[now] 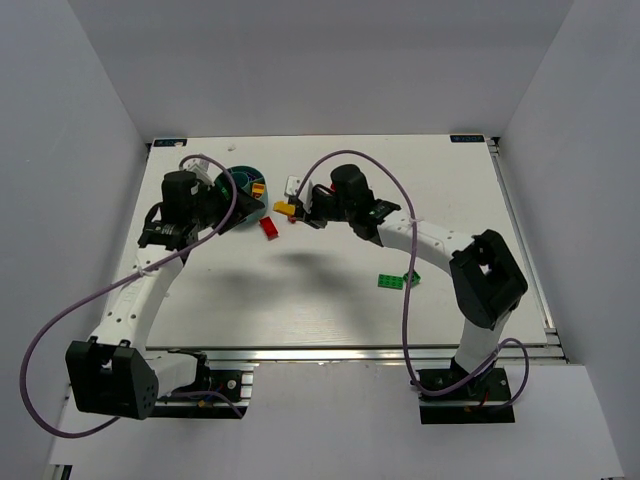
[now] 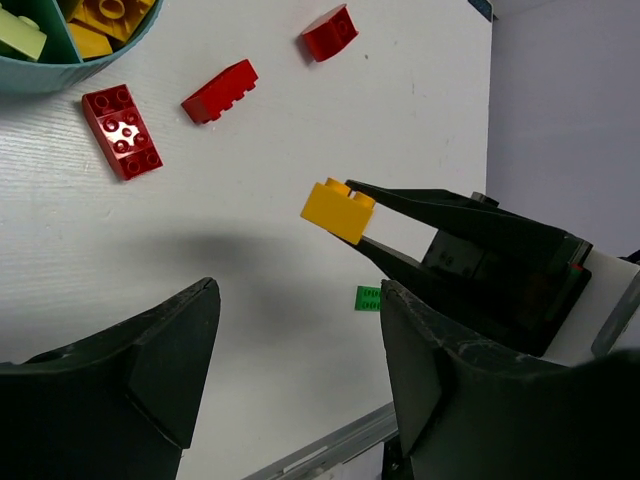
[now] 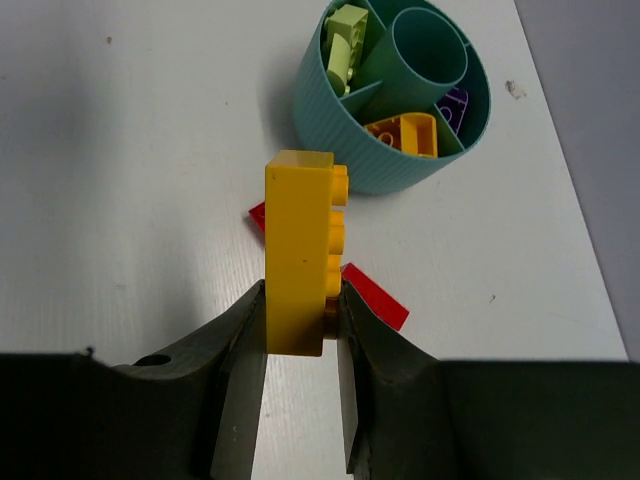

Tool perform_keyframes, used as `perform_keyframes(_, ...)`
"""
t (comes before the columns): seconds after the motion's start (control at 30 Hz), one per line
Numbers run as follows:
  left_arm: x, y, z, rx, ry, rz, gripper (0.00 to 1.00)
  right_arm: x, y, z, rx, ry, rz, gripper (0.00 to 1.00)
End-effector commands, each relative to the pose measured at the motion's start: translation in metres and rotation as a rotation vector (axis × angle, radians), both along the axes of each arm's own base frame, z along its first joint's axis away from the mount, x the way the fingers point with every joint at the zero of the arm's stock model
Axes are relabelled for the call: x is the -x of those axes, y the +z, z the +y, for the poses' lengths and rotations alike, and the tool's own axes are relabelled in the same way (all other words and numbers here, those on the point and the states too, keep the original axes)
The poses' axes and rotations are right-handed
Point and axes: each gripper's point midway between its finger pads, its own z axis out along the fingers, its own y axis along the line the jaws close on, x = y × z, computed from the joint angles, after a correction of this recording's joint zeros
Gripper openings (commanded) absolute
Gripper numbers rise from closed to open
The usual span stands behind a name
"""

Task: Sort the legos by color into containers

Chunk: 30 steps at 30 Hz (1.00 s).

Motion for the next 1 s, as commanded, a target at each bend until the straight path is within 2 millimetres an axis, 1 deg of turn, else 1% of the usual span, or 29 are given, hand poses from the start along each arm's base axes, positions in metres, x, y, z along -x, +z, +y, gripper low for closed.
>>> perform_keyframes(0.0,0.001,0.019,-0.004,0.041,-0.018,-0.082,0.74,-0.021,0.047,0.020,-0.070,-0.011,-0.184,0.00)
perform_keyframes(0.1,0.000,0.019,-0.010,0.062,-0.051,-0.110,0.74,-0.015,0.045,0.026,-0.070,0.009,-0.179,0.00)
perform_keyframes(0.13,0.000,0.014,-0.011,0.065,-0.057,-0.100,0.74,-0.013,0.047,0.026,-0.074,0.015,-0.178,0.00)
perform_keyframes(0.17,0.000,0.018,-0.015,0.078,-0.083,-0.120,0.74,-0.009,0.047,0.028,-0.080,0.027,-0.172,0.00)
perform_keyframes(0.2,0.000,0.018,-0.016,0.082,-0.092,-0.126,0.74,-0.006,0.048,0.029,-0.083,0.033,-0.166,0.00)
perform_keyframes(0.23,0.001,0.013,-0.019,0.087,-0.104,-0.120,0.74,-0.004,0.050,0.030,-0.090,0.036,-0.153,0.00)
perform_keyframes(0.27,0.002,0.015,-0.022,0.101,-0.129,-0.132,0.74,-0.001,0.051,0.032,-0.096,0.052,-0.143,0.00)
perform_keyframes(0.33,0.003,0.010,-0.023,0.104,-0.138,-0.129,0.73,0.005,0.052,0.032,-0.100,0.072,-0.120,0.00)
perform_keyframes(0.43,0.003,0.011,-0.026,0.109,-0.156,-0.150,0.73,0.022,0.059,0.035,-0.124,0.149,-0.097,0.00)
perform_keyframes(0.53,0.004,0.016,-0.031,0.137,-0.185,-0.179,0.72,0.035,0.062,0.035,-0.137,0.202,-0.077,0.00)
perform_keyframes(0.6,0.004,0.017,-0.032,0.141,-0.197,-0.192,0.71,0.039,0.067,0.036,-0.152,0.215,-0.058,0.00)
perform_keyframes(0.7,0.005,0.014,-0.033,0.138,-0.206,-0.186,0.67,0.046,0.073,0.037,-0.171,0.243,-0.042,0.00)
perform_keyframes(0.8,0.008,0.012,-0.034,0.142,-0.219,-0.179,0.64,0.048,0.078,0.038,-0.184,0.252,-0.031,0.00)
perform_keyframes(0.93,0.010,0.010,-0.035,0.146,-0.227,-0.172,0.58,0.052,0.082,0.039,-0.199,0.265,-0.015,0.00)
perform_keyframes(0.97,0.010,0.011,-0.036,0.149,-0.228,-0.171,0.55,0.053,0.083,0.039,-0.202,0.267,-0.012,0.00)
